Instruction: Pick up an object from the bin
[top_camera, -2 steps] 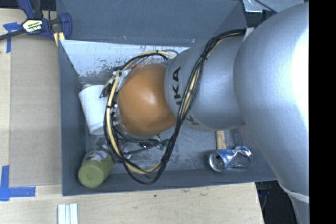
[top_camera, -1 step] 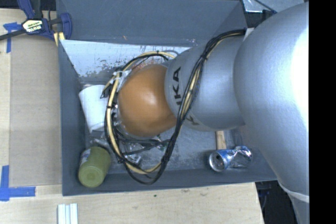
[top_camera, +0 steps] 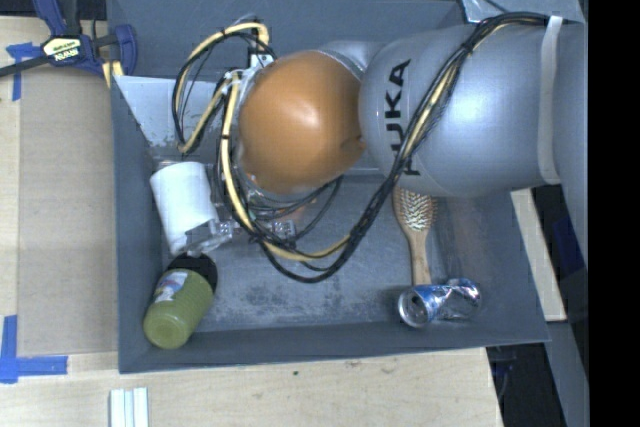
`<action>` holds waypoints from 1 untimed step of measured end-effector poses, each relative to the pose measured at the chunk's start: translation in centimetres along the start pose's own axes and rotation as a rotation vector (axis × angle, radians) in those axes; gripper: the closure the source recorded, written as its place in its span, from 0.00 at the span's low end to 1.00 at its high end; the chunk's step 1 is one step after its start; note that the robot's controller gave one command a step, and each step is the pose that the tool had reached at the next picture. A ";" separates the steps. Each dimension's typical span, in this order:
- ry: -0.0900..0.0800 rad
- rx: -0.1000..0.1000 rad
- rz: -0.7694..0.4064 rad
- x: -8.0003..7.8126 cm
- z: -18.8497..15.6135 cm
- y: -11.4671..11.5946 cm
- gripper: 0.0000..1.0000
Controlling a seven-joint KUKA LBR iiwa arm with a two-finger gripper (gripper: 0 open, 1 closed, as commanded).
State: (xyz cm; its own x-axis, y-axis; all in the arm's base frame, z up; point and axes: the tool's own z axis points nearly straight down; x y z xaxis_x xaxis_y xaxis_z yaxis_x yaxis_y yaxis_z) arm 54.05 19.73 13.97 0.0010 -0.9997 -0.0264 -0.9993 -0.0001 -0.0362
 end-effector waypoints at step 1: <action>0.001 -0.005 0.002 -0.1 0.1 0.2 1.00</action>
Offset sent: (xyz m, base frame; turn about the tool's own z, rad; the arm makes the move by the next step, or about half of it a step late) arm 0.0000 0.0000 0.0000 0.0000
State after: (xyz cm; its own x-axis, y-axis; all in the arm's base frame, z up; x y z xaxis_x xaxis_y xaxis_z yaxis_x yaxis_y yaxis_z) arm 53.90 19.81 13.87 -0.0005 -0.9997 -0.0259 -0.9995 0.0014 -0.0315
